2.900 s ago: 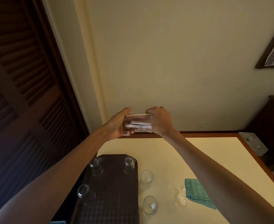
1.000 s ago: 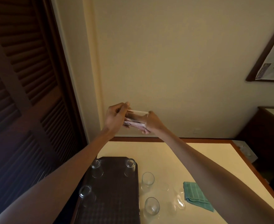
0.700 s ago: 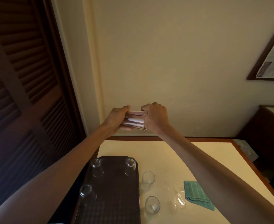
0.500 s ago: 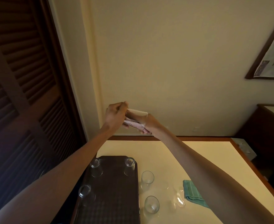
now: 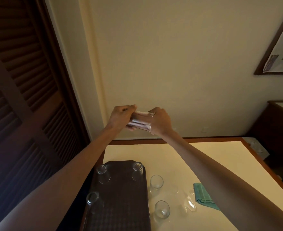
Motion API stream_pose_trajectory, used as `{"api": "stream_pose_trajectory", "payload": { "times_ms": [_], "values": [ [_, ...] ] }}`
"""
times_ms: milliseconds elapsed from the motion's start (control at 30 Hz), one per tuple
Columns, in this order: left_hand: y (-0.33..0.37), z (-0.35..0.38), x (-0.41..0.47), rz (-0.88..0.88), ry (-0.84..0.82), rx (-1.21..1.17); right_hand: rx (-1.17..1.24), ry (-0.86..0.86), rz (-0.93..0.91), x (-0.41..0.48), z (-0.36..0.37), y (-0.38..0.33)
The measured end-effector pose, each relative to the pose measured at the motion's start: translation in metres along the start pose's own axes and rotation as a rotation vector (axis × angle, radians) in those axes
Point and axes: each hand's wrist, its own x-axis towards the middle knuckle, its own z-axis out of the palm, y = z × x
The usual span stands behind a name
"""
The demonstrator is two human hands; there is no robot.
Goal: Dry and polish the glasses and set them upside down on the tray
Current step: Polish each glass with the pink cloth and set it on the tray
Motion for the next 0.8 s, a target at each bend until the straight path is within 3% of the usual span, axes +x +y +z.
{"api": "stream_pose_trajectory", "payload": {
  "times_ms": [67, 100, 167, 233, 333, 367, 433, 500, 567, 633, 667, 733, 800],
  "values": [
    [-0.003, 0.002, -0.002, 0.185, 0.072, 0.05, 0.513, -0.341, 0.275, -0.002, 0.006, -0.002],
    [-0.005, 0.003, -0.004, 0.253, 0.089, 0.067, 0.624, -0.468, 0.352, -0.002, 0.008, -0.002],
    [-0.008, 0.005, -0.008, 0.317, 0.089, 0.074, 0.619, -0.534, 0.351, -0.002, 0.006, -0.003],
    [-0.011, 0.003, -0.006, 0.236, 0.022, -0.01, 0.408, -0.384, 0.215, 0.001, 0.001, -0.001],
    [-0.007, 0.0, -0.002, -0.174, -0.183, -0.24, -0.309, 0.015, -0.132, -0.001, -0.013, -0.005],
    [-0.006, 0.0, -0.002, -0.265, -0.206, -0.252, -0.448, 0.098, -0.242, -0.003, -0.015, -0.008],
    [-0.005, 0.003, 0.0, -0.285, -0.18, -0.176, -0.508, 0.142, -0.323, -0.006, -0.017, -0.01],
    [-0.003, 0.006, -0.001, -0.186, -0.102, -0.095, -0.388, 0.131, -0.228, -0.003, -0.01, -0.002],
    [-0.003, 0.006, -0.001, -0.026, -0.024, -0.045, -0.047, 0.021, -0.025, -0.001, -0.001, 0.004],
    [-0.005, 0.007, -0.003, 0.168, 0.032, 0.029, 0.457, -0.277, 0.267, -0.004, 0.008, 0.002],
    [-0.008, 0.007, -0.005, 0.244, 0.048, 0.062, 0.599, -0.403, 0.376, -0.005, 0.012, 0.001],
    [-0.013, 0.006, -0.008, 0.315, 0.054, 0.074, 0.642, -0.476, 0.399, -0.006, 0.013, 0.001],
    [-0.016, 0.004, -0.008, 0.249, -0.005, -0.033, 0.417, -0.309, 0.23, -0.009, 0.005, -0.001]
  ]
}}
